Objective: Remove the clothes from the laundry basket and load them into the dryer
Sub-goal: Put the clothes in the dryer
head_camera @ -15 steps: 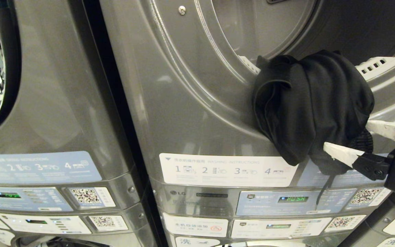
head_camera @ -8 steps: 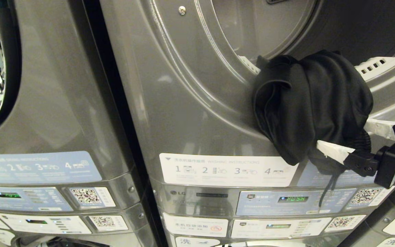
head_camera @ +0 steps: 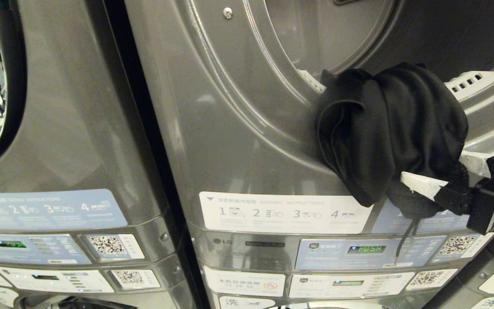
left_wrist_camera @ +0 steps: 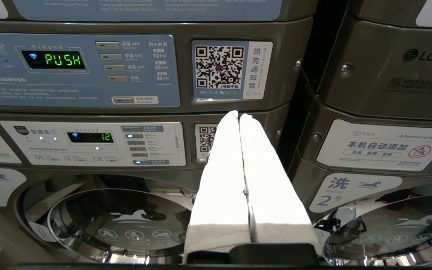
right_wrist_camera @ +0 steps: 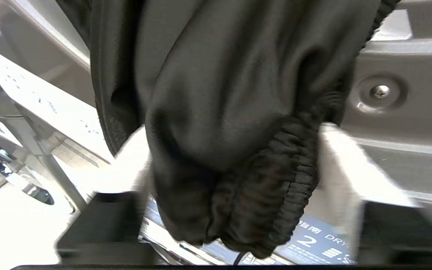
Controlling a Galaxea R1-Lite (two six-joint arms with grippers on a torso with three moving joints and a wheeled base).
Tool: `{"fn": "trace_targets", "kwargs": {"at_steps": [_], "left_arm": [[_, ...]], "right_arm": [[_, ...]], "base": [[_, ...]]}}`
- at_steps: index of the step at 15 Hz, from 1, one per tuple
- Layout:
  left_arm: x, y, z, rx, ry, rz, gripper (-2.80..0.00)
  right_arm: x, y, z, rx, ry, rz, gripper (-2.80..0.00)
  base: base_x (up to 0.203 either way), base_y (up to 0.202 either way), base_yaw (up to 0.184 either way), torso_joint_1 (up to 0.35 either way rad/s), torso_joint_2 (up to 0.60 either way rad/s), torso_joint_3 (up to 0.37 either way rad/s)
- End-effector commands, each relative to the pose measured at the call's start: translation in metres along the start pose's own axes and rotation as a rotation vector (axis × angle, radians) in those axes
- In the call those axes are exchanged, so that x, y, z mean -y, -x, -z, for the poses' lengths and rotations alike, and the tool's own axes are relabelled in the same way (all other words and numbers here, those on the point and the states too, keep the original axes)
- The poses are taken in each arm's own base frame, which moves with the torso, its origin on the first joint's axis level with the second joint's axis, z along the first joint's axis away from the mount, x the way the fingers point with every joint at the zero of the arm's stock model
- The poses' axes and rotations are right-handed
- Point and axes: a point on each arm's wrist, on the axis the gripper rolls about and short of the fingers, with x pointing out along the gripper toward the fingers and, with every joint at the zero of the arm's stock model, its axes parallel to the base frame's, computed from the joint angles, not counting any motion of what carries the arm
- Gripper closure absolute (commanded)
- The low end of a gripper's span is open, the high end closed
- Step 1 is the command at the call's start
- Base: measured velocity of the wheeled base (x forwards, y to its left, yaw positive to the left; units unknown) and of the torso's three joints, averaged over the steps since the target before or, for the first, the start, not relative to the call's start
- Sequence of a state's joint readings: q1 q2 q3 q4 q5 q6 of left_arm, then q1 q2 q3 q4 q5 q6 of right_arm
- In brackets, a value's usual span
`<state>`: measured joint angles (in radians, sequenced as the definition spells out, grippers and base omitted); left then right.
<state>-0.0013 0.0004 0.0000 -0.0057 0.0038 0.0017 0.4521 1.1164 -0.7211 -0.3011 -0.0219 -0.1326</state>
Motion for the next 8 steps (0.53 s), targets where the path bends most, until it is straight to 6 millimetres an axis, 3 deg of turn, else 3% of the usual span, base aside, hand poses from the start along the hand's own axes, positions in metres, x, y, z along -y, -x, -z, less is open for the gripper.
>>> {"fn": "trace_targets", "kwargs": {"at_steps": [1, 4, 8], "left_arm": [[0.000, 0.000, 0.000, 0.001, 0.000, -0.001, 0.00], [0.000, 0.000, 0.000, 0.002, 0.000, -0.001, 0.00], [0.000, 0.000, 0.000, 0.001, 0.000, -0.001, 0.00]], "right_arm": [[0.000, -0.001, 0.001, -0.004, 0.013, 0.000, 0.00], [-0.001, -0.001, 0.005, -0.018, 0.033, -0.002, 0.00], [0.002, 0.001, -0.014, 0.046, 0.123, 0.011, 0.00]], "base": [[0.000, 0.000, 0.000, 0.000, 0.00, 0.000], [0.000, 0.000, 0.000, 0.000, 0.00, 0.000], [0.000, 0.000, 0.000, 0.000, 0.00, 0.000]]}}
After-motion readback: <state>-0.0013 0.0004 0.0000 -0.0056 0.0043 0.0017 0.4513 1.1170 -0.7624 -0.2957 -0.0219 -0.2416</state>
